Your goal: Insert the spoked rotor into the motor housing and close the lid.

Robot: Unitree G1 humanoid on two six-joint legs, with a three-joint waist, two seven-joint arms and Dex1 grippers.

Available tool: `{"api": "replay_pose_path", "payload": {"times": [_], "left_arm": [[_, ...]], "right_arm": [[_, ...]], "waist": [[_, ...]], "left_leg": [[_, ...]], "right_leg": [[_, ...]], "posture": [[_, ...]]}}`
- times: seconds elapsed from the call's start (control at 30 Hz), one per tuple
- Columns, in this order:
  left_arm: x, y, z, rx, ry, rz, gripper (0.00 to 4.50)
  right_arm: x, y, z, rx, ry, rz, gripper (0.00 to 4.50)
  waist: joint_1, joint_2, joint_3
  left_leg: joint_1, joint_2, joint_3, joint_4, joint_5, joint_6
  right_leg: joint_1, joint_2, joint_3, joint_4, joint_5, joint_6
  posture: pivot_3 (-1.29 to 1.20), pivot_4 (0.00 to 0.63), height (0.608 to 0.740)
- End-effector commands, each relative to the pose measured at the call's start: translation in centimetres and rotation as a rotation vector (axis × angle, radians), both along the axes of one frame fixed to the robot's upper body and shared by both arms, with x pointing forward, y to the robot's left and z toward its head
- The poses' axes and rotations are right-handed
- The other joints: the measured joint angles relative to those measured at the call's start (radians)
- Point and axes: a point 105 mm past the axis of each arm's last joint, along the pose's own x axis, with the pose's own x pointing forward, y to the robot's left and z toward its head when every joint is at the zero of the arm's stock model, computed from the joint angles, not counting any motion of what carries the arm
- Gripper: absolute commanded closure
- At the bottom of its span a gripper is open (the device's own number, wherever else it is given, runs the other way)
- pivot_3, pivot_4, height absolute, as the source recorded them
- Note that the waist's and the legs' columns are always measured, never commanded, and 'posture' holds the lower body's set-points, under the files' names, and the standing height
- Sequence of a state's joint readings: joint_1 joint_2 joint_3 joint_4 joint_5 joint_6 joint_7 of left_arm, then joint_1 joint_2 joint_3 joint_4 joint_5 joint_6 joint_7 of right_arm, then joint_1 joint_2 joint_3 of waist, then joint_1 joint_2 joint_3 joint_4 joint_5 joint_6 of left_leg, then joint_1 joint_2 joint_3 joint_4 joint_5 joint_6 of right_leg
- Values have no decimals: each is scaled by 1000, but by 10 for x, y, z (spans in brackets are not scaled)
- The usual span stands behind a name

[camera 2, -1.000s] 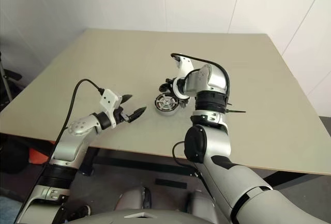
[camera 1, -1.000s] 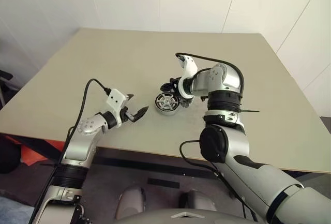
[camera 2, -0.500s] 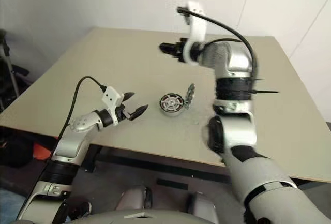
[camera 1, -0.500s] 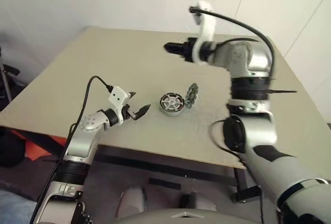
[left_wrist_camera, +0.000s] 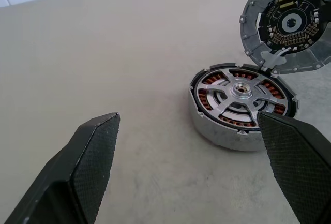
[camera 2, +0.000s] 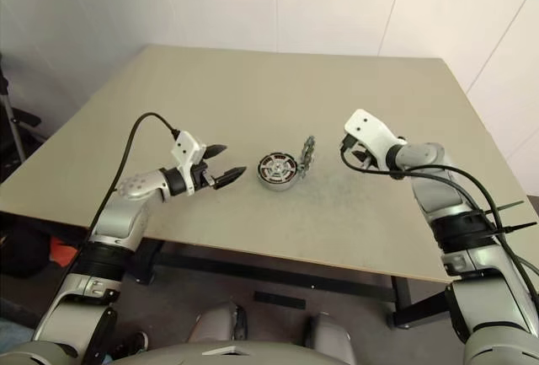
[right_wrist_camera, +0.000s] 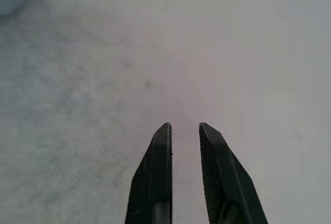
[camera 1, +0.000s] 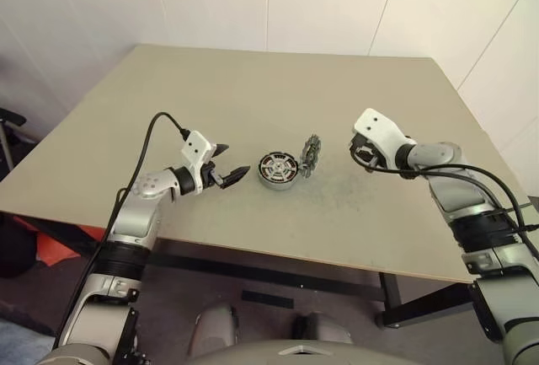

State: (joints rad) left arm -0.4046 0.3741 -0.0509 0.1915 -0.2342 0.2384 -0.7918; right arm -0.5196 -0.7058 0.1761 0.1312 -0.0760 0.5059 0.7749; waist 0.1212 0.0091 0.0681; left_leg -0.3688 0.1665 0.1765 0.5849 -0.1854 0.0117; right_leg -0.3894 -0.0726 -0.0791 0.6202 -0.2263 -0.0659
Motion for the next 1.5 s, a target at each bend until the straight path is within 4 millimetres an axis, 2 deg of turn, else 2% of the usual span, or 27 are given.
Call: {"api": "replay_pose_path", "payload": {"times": [0.03, 0.27, 0.33, 0.6, 0.7, 0.8, 0.93, 1.1, 1.23, 1.37, 1.4, 1.5], "left_arm": [[4, -1, 14, 1, -56, -12, 0], [4, 0, 10, 10, -47, 4, 0], [4, 2, 10, 9, -47, 14, 0], [1, 7, 9, 15, -50, 38, 0], [1, 11, 11, 21, -58, 54, 0], [1, 12, 11, 23, -62, 60, 0], [0, 16, 12, 27, -65, 74, 0], [0, 14, 12, 31, -68, 70, 0], [1, 13, 13, 31, -71, 66, 0], [2, 11, 13, 30, -71, 60, 0], [2, 10, 13, 30, -71, 58, 0], [3, 8, 13, 30, -71, 51, 0]], "right_arm": [[-14, 32, 24, 128, 2, 113, 4484], [-30, 80, 52, 287, 19, 245, 4484], [-32, 90, 55, 309, 28, 267, 4484], [-17, 130, 35, 338, 50, 270, 4484], [-13, 146, 11, 372, 110, 254, 4484], [-7, 149, -7, 338, 105, 220, 4484], [-9, 155, -13, 373, 120, 202, 4484], [-5, 148, -21, 361, 98, 160, 4484], [-9, 150, 7, 452, 17, 221, 4484], [-18, 157, 35, 588, 38, 314, 4484], [-17, 156, 36, 596, 25, 319, 4484], [-13, 148, 22, 569, 10, 306, 3921]], "waist": [[2, 0, 0], [3, 0, 0], [3, 0, 0], [-1, 0, 0], [0, 0, 0], [3, 0, 0], [1, 0, 0], [1, 0, 0], [2, 0, 0], [0, 0, 0], [-1, 0, 0], [0, 0, 0]], "left_leg": [[0, 0, 0, 1, 0, 1], [-1, 2, 0, 12, -5, 7], [0, 2, 0, 12, -4, 7], [2, 2, 0, 12, -3, 5], [1, 2, 0, 12, -3, 5], [0, 2, 0, 12, -3, 5], [0, 1, 0, 12, -2, 3], [1, 2, 0, 12, -2, 3], [1, 1, 0, 12, -2, 3], [1, 2, 0, 12, -2, 3], [1, 2, 0, 12, -2, 3], [1, 2, 0, 12, -2, 3]], "right_leg": [[0, 0, 0, 0, 0, 0], [4, 0, -1, 1, 0, 0], [5, -1, -1, 1, 0, 1], [5, 0, -1, 4, 0, 1], [5, 0, -1, 3, 0, 1], [5, -1, -1, 3, 1, 0], [5, -1, -1, 3, 0, 0], [5, -1, -1, 3, 0, 1], [6, -1, -1, 3, 0, 2], [5, -1, -1, 3, -1, 3], [5, -1, -1, 3, 0, 2], [5, -1, -1, 3, 0, 1]], "posture": [[0, 0, 740], [0, 0, 740], [0, 0, 740], [0, 0, 740], [0, 0, 740], [0, 0, 740], [0, 0, 740], [0, 0, 740], [0, 0, 740], [0, 0, 740], [0, 0, 740], [0, 0, 740]]}}
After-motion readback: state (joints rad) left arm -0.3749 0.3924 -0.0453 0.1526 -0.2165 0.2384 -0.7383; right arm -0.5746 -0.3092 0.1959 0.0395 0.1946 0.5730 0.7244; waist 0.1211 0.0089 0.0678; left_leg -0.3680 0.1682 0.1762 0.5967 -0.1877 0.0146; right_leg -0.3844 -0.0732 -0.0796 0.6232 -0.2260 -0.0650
